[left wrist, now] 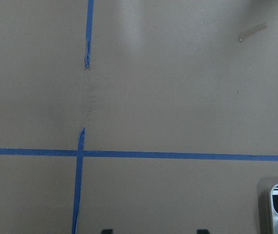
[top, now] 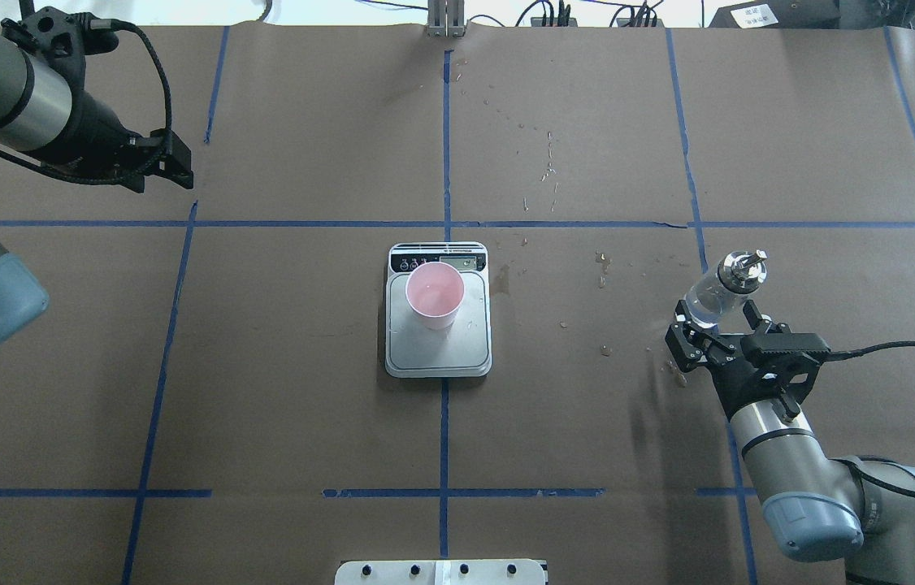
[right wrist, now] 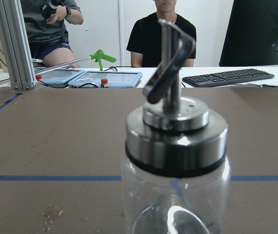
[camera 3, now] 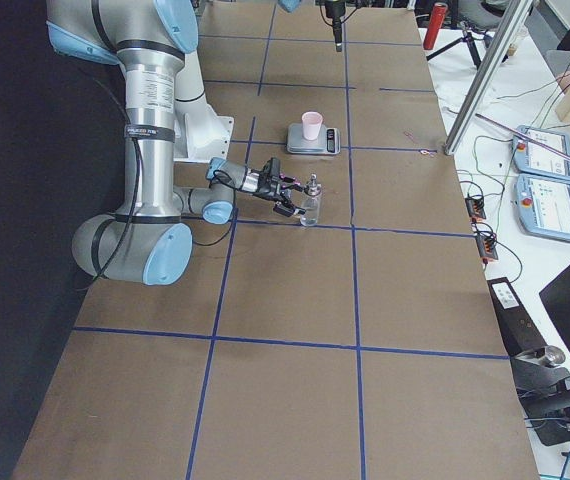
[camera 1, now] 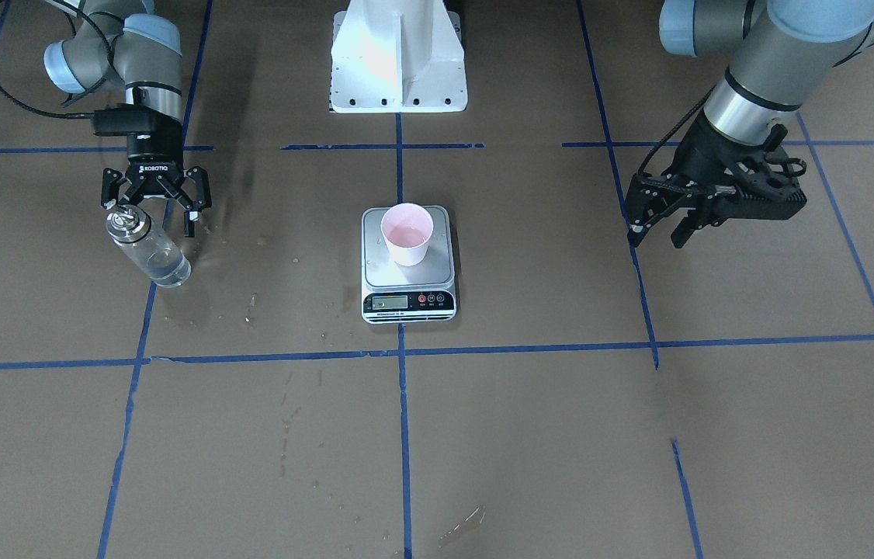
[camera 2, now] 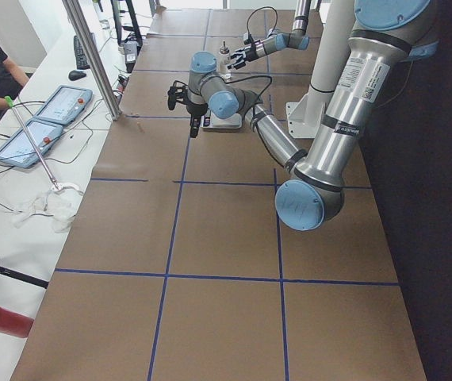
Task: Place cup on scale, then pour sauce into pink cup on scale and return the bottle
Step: 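Move the right gripper to the glass sauce bottle while the left arm withdraws, then close the right gripper around the glass bottle and lift it, then carry the bottle with the right gripper toward the pink cup on the scale, then tilt the bottle spout down over the pink cup with the right gripper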
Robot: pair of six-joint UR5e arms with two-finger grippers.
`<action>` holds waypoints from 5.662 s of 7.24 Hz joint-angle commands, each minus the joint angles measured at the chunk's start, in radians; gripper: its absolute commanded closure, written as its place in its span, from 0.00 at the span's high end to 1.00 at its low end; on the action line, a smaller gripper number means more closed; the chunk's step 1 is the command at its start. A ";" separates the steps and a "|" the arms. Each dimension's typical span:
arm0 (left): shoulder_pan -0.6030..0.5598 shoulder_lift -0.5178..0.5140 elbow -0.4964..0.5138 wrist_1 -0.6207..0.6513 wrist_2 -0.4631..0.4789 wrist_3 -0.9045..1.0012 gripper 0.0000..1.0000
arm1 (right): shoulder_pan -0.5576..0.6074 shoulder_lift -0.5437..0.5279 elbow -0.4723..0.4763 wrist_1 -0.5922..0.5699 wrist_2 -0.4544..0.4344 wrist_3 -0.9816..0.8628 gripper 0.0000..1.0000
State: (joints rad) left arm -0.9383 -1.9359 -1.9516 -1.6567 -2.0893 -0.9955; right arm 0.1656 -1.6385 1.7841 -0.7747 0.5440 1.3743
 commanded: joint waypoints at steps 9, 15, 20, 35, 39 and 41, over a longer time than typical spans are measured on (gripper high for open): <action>-0.002 0.000 -0.013 0.021 0.002 -0.002 0.66 | 0.058 0.048 -0.097 0.018 0.037 -0.027 0.72; -0.004 0.000 -0.041 0.049 0.002 -0.002 0.66 | 0.124 0.161 -0.052 0.137 0.082 -0.499 0.00; -0.007 0.032 -0.055 0.049 0.002 0.000 0.66 | 0.127 0.467 -0.041 -0.532 0.084 -0.548 0.00; -0.005 0.068 -0.092 0.048 -0.005 -0.002 0.76 | 0.025 0.542 -0.163 -0.653 -0.461 -1.389 0.00; -0.004 0.068 -0.087 0.048 -0.006 -0.002 0.77 | 0.022 0.546 -0.178 -0.653 -0.532 -1.569 0.00; -0.004 0.068 -0.087 0.048 -0.006 -0.003 0.77 | 0.020 0.546 -0.178 -0.653 -0.536 -1.594 0.00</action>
State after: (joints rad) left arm -0.9421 -1.8684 -2.0388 -1.6092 -2.0952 -0.9973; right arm 0.1866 -1.0928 1.6062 -1.4282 0.0123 -0.1957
